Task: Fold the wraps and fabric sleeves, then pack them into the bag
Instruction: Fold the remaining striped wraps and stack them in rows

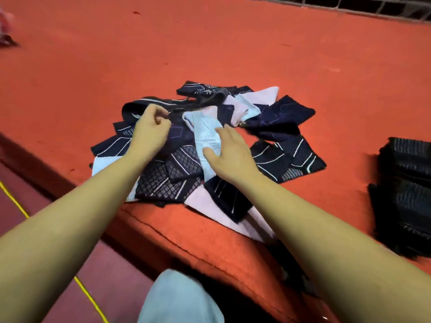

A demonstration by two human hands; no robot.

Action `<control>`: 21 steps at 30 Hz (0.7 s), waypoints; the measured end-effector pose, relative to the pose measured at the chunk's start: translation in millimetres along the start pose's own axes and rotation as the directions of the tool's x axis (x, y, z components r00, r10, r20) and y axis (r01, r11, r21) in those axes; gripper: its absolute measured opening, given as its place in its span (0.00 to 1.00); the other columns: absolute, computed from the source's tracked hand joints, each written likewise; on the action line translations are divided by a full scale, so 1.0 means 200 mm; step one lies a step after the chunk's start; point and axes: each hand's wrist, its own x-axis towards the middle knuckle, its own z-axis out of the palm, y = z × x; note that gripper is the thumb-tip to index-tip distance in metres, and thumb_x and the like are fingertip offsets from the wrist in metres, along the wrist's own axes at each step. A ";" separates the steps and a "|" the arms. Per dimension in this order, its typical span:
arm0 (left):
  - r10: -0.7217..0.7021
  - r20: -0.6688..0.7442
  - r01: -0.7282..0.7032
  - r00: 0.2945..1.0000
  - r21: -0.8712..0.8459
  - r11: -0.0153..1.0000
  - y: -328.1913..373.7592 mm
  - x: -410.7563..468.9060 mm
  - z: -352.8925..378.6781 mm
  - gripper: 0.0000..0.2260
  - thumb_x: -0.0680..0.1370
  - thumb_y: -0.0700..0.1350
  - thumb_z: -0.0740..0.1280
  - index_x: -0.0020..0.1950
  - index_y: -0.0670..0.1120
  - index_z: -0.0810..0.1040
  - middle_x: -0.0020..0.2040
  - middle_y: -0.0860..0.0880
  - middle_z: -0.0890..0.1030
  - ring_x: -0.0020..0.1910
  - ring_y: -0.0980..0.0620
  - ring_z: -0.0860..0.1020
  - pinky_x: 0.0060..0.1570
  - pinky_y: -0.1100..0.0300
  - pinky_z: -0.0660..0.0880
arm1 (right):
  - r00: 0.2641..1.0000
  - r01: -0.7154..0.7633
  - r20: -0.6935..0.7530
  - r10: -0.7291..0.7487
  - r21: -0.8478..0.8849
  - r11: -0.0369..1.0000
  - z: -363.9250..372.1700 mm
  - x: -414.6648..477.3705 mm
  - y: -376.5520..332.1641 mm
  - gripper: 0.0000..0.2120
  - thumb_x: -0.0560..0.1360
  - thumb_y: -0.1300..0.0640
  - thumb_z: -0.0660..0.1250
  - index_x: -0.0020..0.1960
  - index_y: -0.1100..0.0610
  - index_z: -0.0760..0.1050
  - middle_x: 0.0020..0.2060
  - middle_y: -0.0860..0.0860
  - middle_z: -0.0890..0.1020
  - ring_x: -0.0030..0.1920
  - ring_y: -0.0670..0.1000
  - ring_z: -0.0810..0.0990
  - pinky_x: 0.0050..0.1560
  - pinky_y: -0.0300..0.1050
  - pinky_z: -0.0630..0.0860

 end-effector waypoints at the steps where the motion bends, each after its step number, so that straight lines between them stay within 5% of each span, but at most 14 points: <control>1: 0.004 -0.008 -0.004 1.000 0.028 1.000 -0.04 0.03 0.00 0.08 0.77 0.38 0.62 0.53 0.48 0.75 0.37 0.54 0.73 0.35 0.53 0.70 0.35 0.64 0.67 | 0.999 -0.002 0.032 0.003 -0.028 1.000 0.04 0.05 0.01 0.31 0.78 0.44 0.62 0.76 0.56 0.62 0.77 0.57 0.62 0.77 0.56 0.57 0.76 0.56 0.55; 6: 0.116 -0.064 -0.102 0.991 0.180 0.978 -0.16 0.23 0.04 0.08 0.77 0.39 0.62 0.54 0.43 0.78 0.43 0.46 0.78 0.44 0.49 0.74 0.47 0.57 0.68 | 0.968 -0.029 0.241 0.065 -0.149 0.988 0.18 0.18 0.11 0.34 0.77 0.32 0.55 0.79 0.41 0.52 0.80 0.51 0.53 0.79 0.52 0.49 0.77 0.60 0.44; 11: 0.172 -0.159 -0.103 0.972 0.365 0.925 -0.23 0.61 0.00 0.14 0.78 0.43 0.59 0.59 0.46 0.79 0.53 0.39 0.83 0.53 0.38 0.79 0.54 0.48 0.75 | 0.983 -0.006 0.178 0.037 -0.172 0.985 0.24 0.18 0.17 0.33 0.76 0.30 0.53 0.78 0.39 0.52 0.80 0.49 0.55 0.79 0.50 0.50 0.78 0.58 0.47; 14: 0.077 0.085 -0.111 0.993 0.553 0.826 -0.26 0.82 0.00 0.19 0.78 0.44 0.68 0.70 0.49 0.75 0.63 0.37 0.77 0.64 0.36 0.74 0.65 0.48 0.70 | 0.984 0.001 0.175 0.034 -0.197 0.980 0.24 0.18 0.18 0.33 0.76 0.30 0.51 0.78 0.38 0.50 0.80 0.48 0.54 0.79 0.49 0.49 0.78 0.58 0.47; 17: -0.114 0.430 -0.172 0.896 0.571 0.803 -0.27 0.87 0.05 0.26 0.77 0.46 0.72 0.74 0.51 0.71 0.69 0.42 0.75 0.69 0.40 0.72 0.68 0.53 0.67 | 0.983 0.007 0.178 0.031 -0.207 0.978 0.24 0.18 0.18 0.33 0.77 0.29 0.50 0.78 0.38 0.49 0.80 0.48 0.52 0.79 0.49 0.49 0.78 0.58 0.47; 21: -0.141 0.343 -0.115 0.929 0.629 0.769 -0.39 0.89 0.09 0.22 0.78 0.52 0.70 0.72 0.52 0.74 0.70 0.47 0.76 0.69 0.45 0.73 0.68 0.53 0.65 | 0.982 0.004 0.183 0.036 -0.217 0.976 0.24 0.18 0.18 0.33 0.77 0.29 0.48 0.78 0.38 0.48 0.80 0.48 0.51 0.79 0.49 0.47 0.78 0.58 0.47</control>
